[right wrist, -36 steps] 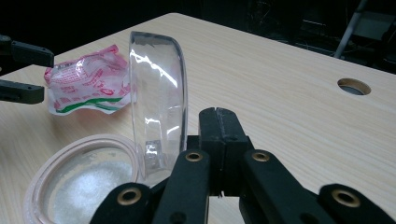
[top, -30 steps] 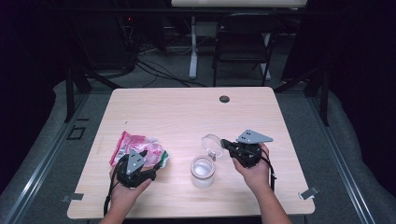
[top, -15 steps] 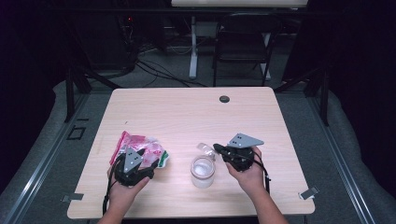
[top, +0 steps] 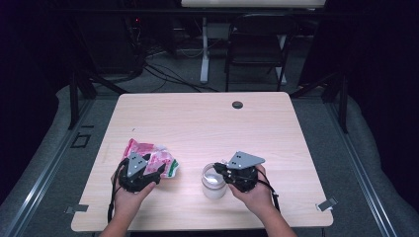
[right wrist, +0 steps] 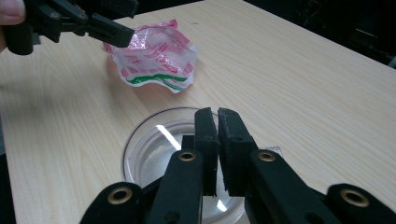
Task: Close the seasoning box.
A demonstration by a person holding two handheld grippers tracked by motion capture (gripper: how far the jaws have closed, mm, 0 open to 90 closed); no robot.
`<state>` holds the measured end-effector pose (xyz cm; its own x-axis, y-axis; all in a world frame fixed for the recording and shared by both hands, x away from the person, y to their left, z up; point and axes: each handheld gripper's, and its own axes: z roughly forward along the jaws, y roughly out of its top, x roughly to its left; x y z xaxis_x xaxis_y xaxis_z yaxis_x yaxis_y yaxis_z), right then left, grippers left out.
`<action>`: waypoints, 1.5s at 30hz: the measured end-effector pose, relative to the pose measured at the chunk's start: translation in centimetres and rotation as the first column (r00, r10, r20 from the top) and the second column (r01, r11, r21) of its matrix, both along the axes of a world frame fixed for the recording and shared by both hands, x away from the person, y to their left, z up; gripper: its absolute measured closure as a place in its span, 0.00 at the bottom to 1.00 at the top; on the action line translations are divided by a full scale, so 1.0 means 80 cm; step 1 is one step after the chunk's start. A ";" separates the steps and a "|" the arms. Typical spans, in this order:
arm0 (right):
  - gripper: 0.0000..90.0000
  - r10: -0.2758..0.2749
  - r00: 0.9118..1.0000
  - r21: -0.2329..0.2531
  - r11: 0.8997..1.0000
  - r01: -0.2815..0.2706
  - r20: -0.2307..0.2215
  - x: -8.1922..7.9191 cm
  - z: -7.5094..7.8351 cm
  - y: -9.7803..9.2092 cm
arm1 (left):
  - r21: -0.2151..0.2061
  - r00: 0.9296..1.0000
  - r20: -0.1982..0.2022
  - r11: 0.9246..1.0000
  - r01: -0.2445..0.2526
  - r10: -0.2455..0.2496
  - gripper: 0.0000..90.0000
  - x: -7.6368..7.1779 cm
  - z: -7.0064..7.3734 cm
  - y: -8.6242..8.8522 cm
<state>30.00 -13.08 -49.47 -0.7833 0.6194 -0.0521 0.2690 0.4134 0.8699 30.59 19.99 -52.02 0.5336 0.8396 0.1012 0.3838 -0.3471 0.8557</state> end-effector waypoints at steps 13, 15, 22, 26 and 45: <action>0.84 -0.024 0.999 0.053 0.998 0.025 -0.024 0.001 0.002 -0.018 | -0.014 1.000 -0.020 1.000 -0.021 0.021 0.40 0.013 -0.004 0.009; 0.81 -0.026 0.999 0.059 0.998 0.028 -0.026 0.003 0.003 -0.023 | -0.020 0.999 -0.021 0.999 -0.033 0.033 0.40 0.014 -0.004 0.013; 0.61 -0.103 0.994 0.097 0.990 0.105 -0.021 0.014 0.001 -0.048 | -0.035 0.997 -0.032 0.997 -0.066 0.065 0.40 0.018 -0.006 0.025; 0.53 -0.177 0.984 0.127 0.976 0.179 -0.028 0.021 -0.001 -0.065 | -0.038 0.996 -0.037 0.996 -0.084 0.082 0.40 0.021 -0.007 0.031; 0.52 -0.459 0.871 0.075 0.876 0.477 -0.177 0.055 -0.059 -0.127 | -0.022 0.983 -0.097 0.987 -0.159 0.156 0.41 0.039 -0.024 0.056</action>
